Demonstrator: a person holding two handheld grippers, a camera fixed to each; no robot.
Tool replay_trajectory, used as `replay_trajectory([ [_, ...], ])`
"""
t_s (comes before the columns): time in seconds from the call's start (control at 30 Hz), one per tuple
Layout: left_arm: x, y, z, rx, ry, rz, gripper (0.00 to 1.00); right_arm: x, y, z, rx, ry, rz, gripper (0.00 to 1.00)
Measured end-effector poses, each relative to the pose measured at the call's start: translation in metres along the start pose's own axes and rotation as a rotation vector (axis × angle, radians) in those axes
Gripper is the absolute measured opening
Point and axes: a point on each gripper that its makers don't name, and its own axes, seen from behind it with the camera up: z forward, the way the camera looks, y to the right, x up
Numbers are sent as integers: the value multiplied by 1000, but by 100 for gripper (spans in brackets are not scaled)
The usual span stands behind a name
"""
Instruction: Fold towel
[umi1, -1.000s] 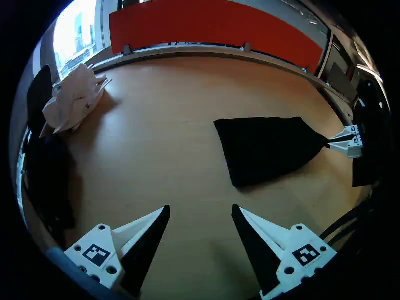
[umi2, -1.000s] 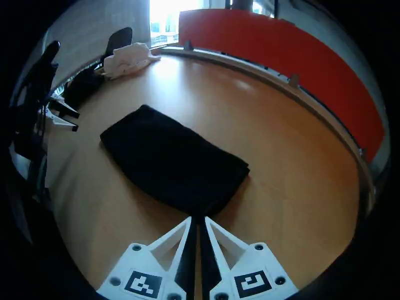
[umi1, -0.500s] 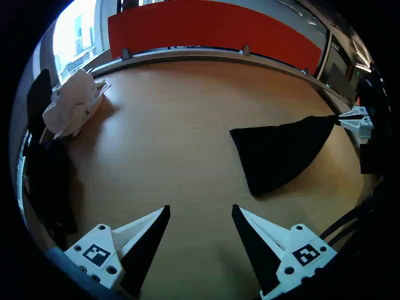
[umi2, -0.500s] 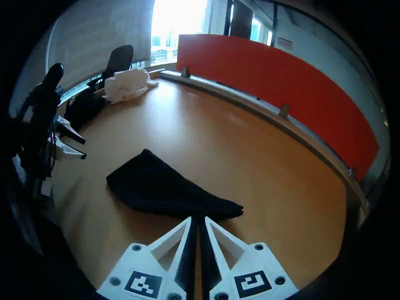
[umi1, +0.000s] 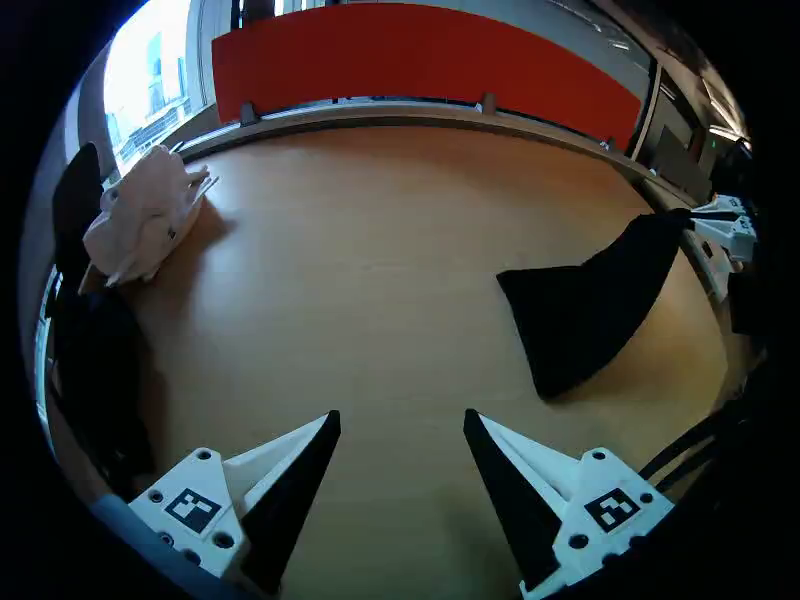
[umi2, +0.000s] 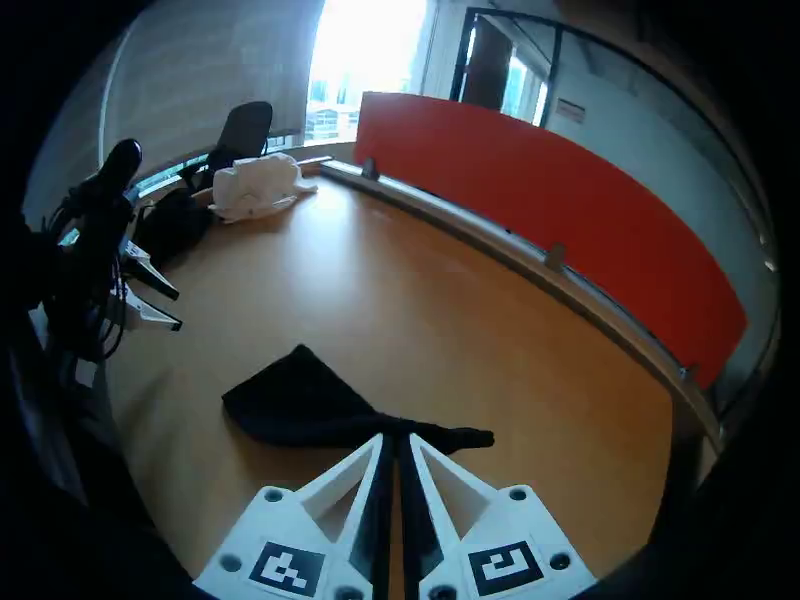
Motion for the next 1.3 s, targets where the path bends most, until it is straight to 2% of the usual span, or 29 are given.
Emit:
replay_trajectory([
  [0.2,1,2,0,-3,2,0,91,1,-2,0,5,-3,-25,3],
  [0.5,2,-3,-3,4,7,-6,92,5,-18,10,38,-2,-47,3],
  [1.0,-2,-16,-10,20,11,-28,91,15,-61,36,132,-10,-92,5],
  [1.3,-6,-27,-16,36,14,-46,92,12,-88,50,188,-28,-98,6],
])
